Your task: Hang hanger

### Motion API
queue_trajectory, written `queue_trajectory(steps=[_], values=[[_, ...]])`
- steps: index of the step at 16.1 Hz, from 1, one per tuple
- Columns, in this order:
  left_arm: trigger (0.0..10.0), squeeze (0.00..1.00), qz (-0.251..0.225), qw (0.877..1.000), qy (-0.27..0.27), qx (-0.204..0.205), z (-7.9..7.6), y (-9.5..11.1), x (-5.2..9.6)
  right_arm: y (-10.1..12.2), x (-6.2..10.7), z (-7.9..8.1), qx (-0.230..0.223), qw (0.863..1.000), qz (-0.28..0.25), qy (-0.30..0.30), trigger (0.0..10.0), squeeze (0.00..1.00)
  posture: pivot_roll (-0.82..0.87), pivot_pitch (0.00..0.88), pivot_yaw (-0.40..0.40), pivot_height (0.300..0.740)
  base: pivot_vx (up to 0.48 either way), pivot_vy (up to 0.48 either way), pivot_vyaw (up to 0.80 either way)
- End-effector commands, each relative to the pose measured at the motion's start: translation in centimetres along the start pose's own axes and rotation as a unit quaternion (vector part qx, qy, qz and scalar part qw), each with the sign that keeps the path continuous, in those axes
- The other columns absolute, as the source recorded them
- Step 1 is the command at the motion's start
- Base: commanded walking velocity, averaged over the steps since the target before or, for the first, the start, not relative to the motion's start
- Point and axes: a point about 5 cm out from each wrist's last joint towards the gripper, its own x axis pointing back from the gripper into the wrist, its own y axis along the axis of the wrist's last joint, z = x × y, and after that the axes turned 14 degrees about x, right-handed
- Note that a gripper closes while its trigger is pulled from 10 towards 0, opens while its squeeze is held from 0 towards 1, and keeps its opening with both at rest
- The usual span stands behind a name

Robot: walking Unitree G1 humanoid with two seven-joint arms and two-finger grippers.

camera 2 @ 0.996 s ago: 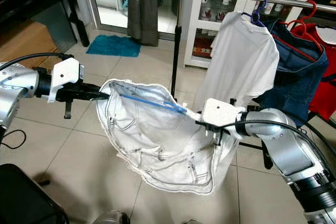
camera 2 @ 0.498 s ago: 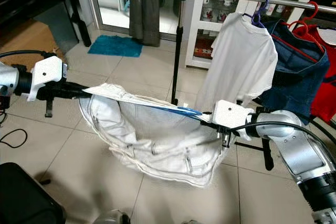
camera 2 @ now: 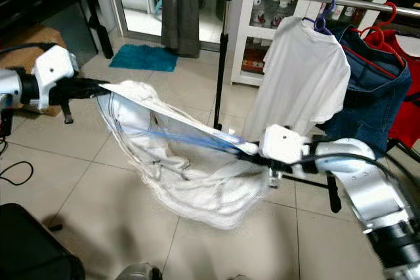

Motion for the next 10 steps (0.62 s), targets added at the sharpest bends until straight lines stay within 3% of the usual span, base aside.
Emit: queue_trajectory(steps=[1, 2, 4, 5, 7, 8, 9, 10], values=[[0.0, 0.0, -0.012, 0.998, 0.056, 0.029, 0.9, -0.6, 0.6, 0.6, 1.2, -0.9, -0.021, 0.999, -0.026, -0.031, 0.0, 0.0, 0.0, 0.0, -0.021, 0.74, 0.0, 0.0, 0.0], [0.0, 0.0, -0.008, 0.997, 0.064, 0.035, 0.8, -1.0, 0.2, 0.8, 1.2, -1.0, -0.028, 0.998, -0.038, -0.037, 0.0, 0.0, 0.0, 0.0, -0.021, 0.74, 0.0, 0.0, 0.0], [0.0, 0.0, -0.01, 0.993, 0.09, 0.076, -0.4, -2.9, -1.9, 1.5, 1.5, -1.5, -0.078, 0.99, -0.084, -0.078, 0.0, 0.0, 0.0, 0.0, -0.02, 0.74, 0.0, 0.0, 0.0], [0.0, 0.0, -0.01, 0.993, 0.09, 0.076, -0.4, -2.9, -1.9, 1.5, 1.5, -1.5, -0.078, 0.99, -0.084, -0.078, 0.0, 0.0, 0.0, 0.0, -0.02, 0.74, 0.0, 0.0, 0.0], [0.0, 0.0, -0.047, 0.988, 0.078, 0.126, -1.8, -3.0, -4.3, 2.1, 1.4, -1.9, -0.114, 0.98, -0.118, -0.114, 0.0, 0.0, 0.0, 0.0, -0.023, 0.74, 0.0, 0.0, 0.0], [0.0, 0.0, -0.058, 0.987, 0.06, 0.138, -3.2, -3.0, -6.2, 2.2, 1.2, -2.3, -0.13, 0.975, -0.119, -0.139, 0.0, 0.0, -0.01, 0.0, -0.018, 0.74, 0.0, 0.0, 0.0], [0.0, 0.0, -0.062, 0.987, 0.05, 0.14, -3.8, -2.9, -6.9, 2.0, 1.0, -2.4, -0.13, 0.975, -0.104, -0.146, 0.0, 0.0, -0.01, 0.0, -0.018, 0.74, 0.0, 0.0, 0.0], [10.0, 0.0, -0.067, 0.987, 0.057, 0.138, -4.2, -2.8, -7.6, 1.5, 0.9, -2.6, -0.127, 0.976, -0.071, -0.162, 0.0, 0.0, -0.01, 0.0, -0.016, 0.74, 0.0, 0.0, 0.0]])
